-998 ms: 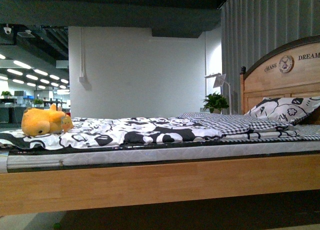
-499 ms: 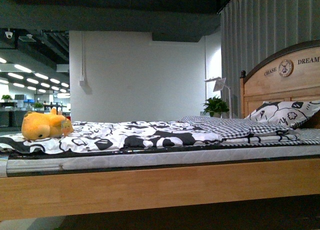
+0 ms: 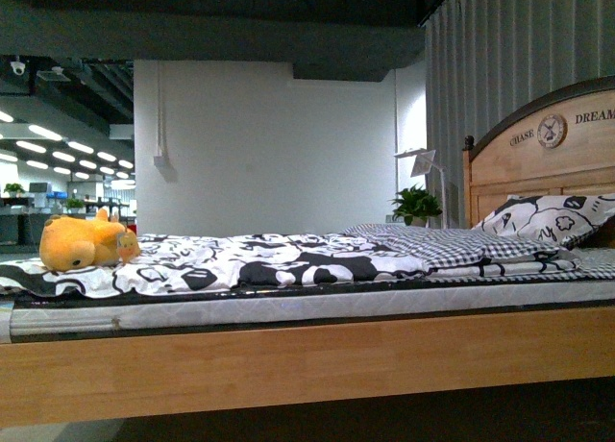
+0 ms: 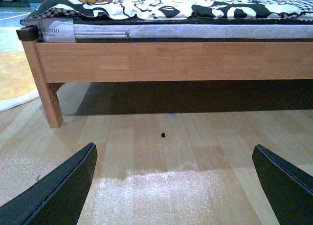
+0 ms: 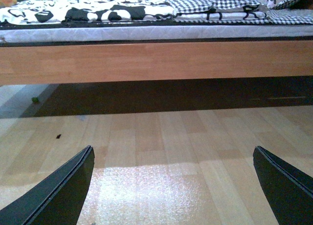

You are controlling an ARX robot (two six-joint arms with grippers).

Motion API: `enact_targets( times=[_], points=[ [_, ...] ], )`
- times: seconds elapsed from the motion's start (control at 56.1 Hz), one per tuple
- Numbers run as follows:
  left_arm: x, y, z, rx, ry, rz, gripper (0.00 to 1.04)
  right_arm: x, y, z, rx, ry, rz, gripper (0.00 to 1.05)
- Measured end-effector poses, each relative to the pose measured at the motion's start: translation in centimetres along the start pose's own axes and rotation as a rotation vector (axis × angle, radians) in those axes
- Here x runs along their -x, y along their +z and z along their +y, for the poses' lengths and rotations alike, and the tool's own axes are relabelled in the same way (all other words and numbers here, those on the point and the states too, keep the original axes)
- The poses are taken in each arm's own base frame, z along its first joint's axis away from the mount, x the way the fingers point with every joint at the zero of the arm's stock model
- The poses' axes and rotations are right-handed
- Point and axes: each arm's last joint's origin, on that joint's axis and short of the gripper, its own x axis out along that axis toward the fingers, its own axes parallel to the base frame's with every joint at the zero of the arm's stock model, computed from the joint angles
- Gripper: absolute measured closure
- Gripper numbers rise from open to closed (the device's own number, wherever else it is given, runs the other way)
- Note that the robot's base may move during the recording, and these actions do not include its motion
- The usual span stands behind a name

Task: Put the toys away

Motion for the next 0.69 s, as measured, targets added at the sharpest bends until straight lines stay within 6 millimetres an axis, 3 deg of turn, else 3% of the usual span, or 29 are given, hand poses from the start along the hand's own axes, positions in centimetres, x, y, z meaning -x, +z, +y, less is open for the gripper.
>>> enact_targets(
  times=[0.695],
  points=[
    [0.00,0.00,0.00,0.000,0.000,0.000,0.06,0.00,0.00,0.00,0.000,0.000,0.000,0.07]
  ],
)
